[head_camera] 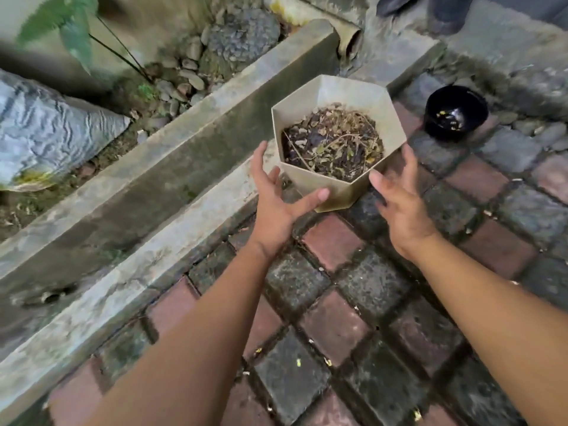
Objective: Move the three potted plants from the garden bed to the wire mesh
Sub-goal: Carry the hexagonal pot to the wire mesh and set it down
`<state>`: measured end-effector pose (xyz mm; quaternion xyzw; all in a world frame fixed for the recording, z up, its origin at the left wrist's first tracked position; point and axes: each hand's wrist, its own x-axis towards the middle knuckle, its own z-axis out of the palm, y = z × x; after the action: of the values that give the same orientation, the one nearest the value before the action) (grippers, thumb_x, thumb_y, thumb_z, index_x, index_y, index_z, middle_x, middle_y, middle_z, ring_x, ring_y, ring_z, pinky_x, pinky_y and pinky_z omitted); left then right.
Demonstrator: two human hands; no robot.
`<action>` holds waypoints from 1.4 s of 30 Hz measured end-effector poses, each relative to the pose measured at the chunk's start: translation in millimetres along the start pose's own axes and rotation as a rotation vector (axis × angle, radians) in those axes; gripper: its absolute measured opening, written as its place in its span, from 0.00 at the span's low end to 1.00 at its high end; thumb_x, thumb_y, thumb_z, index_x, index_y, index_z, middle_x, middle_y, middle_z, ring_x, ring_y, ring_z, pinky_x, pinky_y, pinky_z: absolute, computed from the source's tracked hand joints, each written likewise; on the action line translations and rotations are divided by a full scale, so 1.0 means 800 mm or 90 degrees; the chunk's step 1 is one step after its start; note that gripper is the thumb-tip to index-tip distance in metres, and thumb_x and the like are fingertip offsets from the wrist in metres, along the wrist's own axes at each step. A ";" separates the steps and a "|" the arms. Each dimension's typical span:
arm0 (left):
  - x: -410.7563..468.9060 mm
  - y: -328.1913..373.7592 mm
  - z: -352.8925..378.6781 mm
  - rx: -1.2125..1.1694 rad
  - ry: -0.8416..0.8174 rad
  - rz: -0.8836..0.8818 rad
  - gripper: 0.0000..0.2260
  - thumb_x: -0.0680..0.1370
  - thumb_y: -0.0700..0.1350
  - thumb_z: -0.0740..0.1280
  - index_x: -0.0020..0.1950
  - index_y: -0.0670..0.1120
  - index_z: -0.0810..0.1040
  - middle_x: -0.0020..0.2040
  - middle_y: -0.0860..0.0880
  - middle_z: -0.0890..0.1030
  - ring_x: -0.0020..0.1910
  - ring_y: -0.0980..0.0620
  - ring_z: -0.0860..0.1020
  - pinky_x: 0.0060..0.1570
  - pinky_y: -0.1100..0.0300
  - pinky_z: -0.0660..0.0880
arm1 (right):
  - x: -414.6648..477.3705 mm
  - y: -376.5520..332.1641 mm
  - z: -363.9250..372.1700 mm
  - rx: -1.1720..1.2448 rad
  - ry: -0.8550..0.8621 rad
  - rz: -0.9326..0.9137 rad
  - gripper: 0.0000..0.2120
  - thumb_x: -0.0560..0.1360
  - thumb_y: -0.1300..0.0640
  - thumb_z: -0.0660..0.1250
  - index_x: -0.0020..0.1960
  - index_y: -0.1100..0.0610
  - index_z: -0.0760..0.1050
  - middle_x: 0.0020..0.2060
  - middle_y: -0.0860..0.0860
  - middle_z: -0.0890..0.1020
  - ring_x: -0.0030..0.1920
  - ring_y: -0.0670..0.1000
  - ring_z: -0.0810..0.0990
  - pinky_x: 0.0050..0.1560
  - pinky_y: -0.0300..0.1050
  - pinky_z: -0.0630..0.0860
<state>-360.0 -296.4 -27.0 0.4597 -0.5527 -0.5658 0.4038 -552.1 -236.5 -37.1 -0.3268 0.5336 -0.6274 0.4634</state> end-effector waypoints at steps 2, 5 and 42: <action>0.002 -0.020 0.006 0.010 -0.029 -0.008 0.55 0.66 0.42 0.83 0.80 0.58 0.48 0.81 0.34 0.69 0.81 0.39 0.70 0.82 0.39 0.67 | 0.013 0.015 0.001 0.015 -0.036 -0.004 0.29 0.75 0.57 0.67 0.73 0.51 0.61 0.65 0.39 0.79 0.58 0.32 0.81 0.55 0.31 0.78; 0.010 -0.040 0.014 0.034 -0.059 -0.012 0.59 0.66 0.38 0.83 0.83 0.54 0.44 0.80 0.35 0.70 0.80 0.41 0.72 0.81 0.39 0.69 | 0.029 0.026 -0.004 0.017 -0.042 -0.038 0.31 0.75 0.60 0.67 0.74 0.52 0.58 0.71 0.49 0.75 0.63 0.38 0.79 0.65 0.38 0.76; 0.000 -0.069 0.033 0.053 -0.124 -0.025 0.56 0.58 0.30 0.89 0.77 0.25 0.59 0.75 0.31 0.75 0.76 0.33 0.76 0.77 0.36 0.73 | -0.008 0.029 -0.051 -0.040 -0.126 -0.173 0.65 0.56 0.66 0.85 0.83 0.61 0.48 0.76 0.61 0.67 0.70 0.43 0.75 0.66 0.38 0.74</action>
<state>-382.8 -286.1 -82.8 0.4294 -0.6034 -0.5923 0.3174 -581.6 -215.4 -67.7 -0.4706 0.4554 -0.6319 0.4146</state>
